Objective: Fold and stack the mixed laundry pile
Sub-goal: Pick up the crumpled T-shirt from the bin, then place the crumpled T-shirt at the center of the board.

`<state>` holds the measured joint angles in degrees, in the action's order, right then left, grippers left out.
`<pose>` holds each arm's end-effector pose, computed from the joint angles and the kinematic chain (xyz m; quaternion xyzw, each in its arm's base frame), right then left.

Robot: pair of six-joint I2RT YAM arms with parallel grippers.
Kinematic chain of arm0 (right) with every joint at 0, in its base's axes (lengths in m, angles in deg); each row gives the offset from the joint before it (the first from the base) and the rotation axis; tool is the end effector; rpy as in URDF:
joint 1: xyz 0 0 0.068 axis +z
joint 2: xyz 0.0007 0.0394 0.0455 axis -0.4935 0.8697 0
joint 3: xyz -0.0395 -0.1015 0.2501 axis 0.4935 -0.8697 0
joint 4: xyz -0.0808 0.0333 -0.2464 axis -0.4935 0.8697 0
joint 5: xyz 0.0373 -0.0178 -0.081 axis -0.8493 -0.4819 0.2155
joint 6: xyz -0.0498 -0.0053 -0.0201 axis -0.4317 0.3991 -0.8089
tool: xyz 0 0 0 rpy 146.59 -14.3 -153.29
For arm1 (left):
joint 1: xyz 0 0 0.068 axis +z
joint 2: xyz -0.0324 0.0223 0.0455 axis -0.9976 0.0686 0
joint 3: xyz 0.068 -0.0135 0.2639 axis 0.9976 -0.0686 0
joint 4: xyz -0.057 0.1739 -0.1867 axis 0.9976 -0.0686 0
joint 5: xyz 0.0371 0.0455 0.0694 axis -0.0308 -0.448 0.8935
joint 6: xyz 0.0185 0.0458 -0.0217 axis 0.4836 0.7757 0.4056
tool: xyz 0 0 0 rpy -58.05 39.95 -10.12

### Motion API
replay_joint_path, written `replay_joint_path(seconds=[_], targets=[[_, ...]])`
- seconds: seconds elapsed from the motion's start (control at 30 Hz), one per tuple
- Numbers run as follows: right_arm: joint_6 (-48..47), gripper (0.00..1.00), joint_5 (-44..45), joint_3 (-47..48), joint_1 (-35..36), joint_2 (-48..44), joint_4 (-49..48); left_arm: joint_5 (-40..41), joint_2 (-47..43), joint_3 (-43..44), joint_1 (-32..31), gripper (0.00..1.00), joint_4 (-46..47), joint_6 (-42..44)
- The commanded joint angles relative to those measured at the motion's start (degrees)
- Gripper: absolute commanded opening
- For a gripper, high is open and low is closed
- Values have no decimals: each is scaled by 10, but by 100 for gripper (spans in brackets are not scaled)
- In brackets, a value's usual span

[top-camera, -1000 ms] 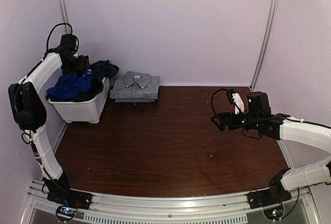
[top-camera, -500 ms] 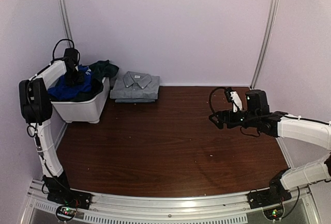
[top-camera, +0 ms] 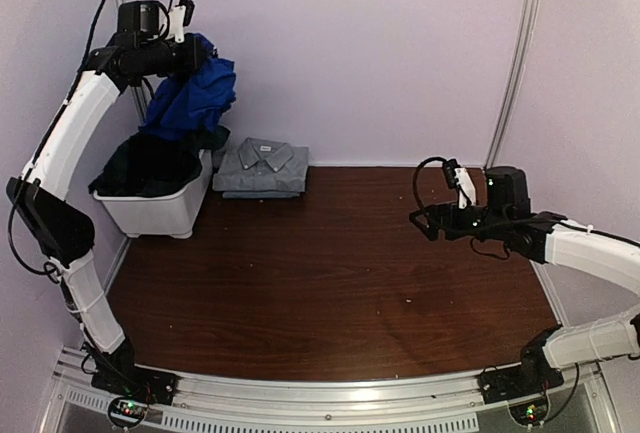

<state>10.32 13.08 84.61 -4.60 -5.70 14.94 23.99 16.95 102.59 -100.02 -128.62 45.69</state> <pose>0.2243 0.1186 0.2527 -0.1772 0.8252 0.3164 0.4329 0.3810 -0.0956 0.4926 0.0222 0.7998 -0.1437 0.5823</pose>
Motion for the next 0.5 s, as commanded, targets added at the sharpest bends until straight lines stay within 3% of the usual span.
replay_joint_path(seconds=[0.0, 0.23, 0.27, 0.3, 0.33, 0.37, 0.47], targets=[[1, 100, -10, 24, -18, -21, 13, -136, -4, 72, -88, 0, 44, 15], [-1, 100, -29, 35, -46, -26, 24, -176, -5, 45, -203, 0, 61, 49], [-2, 100, -30, 37, -49, -26, 27, -169, -5, 31, -204, 8, 61, 41], [-2, 100, -30, 37, -50, -27, 32, -159, -9, 6, -204, 45, 62, 35], [-1, 100, -30, 36, -53, -33, 35, -153, -12, -23, -204, 77, 61, 37], [-1, 100, -30, 33, -55, -40, 38, -135, -15, -51, -204, 95, 56, 37], [-7, 100, -29, 24, -58, -65, 57, -73, -50, -177, -202, 98, 63, 28]])
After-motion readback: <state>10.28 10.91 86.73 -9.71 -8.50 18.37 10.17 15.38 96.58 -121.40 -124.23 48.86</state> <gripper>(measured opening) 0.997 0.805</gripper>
